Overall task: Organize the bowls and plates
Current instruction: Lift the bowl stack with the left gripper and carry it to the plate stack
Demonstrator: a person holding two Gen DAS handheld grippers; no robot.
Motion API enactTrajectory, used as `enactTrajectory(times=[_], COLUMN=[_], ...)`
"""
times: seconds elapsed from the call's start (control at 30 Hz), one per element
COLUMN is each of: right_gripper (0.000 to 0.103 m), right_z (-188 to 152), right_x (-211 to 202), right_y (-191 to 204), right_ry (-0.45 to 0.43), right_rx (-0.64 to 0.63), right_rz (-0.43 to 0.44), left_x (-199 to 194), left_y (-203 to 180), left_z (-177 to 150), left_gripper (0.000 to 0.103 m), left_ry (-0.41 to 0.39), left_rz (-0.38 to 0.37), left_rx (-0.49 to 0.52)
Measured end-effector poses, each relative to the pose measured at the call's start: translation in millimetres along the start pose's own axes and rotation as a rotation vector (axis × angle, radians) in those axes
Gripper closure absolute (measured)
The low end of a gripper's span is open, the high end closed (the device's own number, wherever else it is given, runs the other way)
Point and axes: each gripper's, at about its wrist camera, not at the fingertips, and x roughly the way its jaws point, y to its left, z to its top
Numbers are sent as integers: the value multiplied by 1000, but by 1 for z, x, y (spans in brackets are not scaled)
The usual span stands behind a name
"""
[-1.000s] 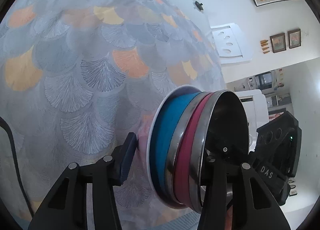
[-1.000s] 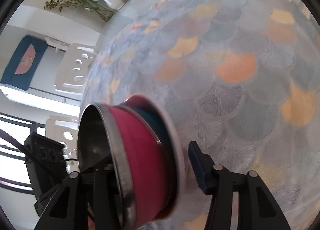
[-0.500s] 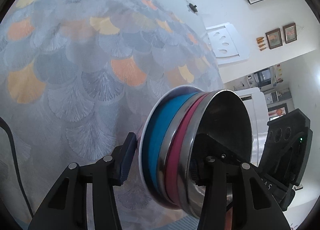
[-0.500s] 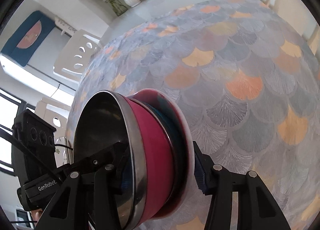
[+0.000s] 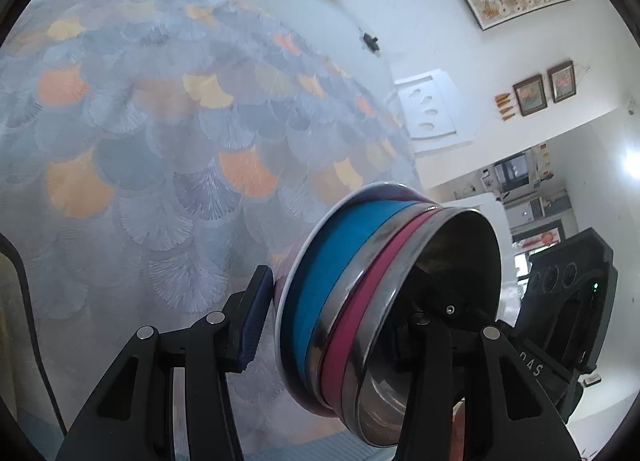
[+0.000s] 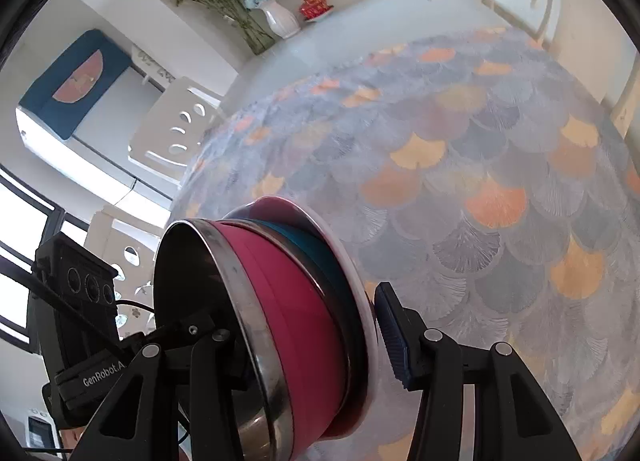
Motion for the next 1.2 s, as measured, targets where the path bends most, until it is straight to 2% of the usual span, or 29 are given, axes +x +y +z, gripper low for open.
enactTrajectory(times=[0.23, 0.47, 0.63, 0.77, 0.87, 1.03, 1.2], right_gripper=[54, 54, 54, 54, 54, 54, 54], right_z=[-6, -17, -23, -30, -37, -56, -74], right_x=[-16, -20, -6, 16, 36, 68, 95], right_y=[36, 95, 150, 194, 222, 255, 266], right_ry=[-1, 30, 74, 115, 146, 181, 220], right_rx=[3, 23, 20, 12, 8, 14, 39], right_rz=[4, 42, 92, 131, 151, 149, 115], left_x=[-45, -119, -171, -210, -229, -250, -246], left_y=[-10, 10, 38, 65, 87, 118, 147], left_z=[2, 4, 11, 19, 24, 28, 29], left_gripper=[60, 60, 60, 60, 60, 60, 60], left_ry=[-57, -119, -164, -202, -222, -229, -193], left_rz=[37, 71, 75, 128, 135, 167, 192], left_rx=[11, -7, -31, -18, -26, -36, -37])
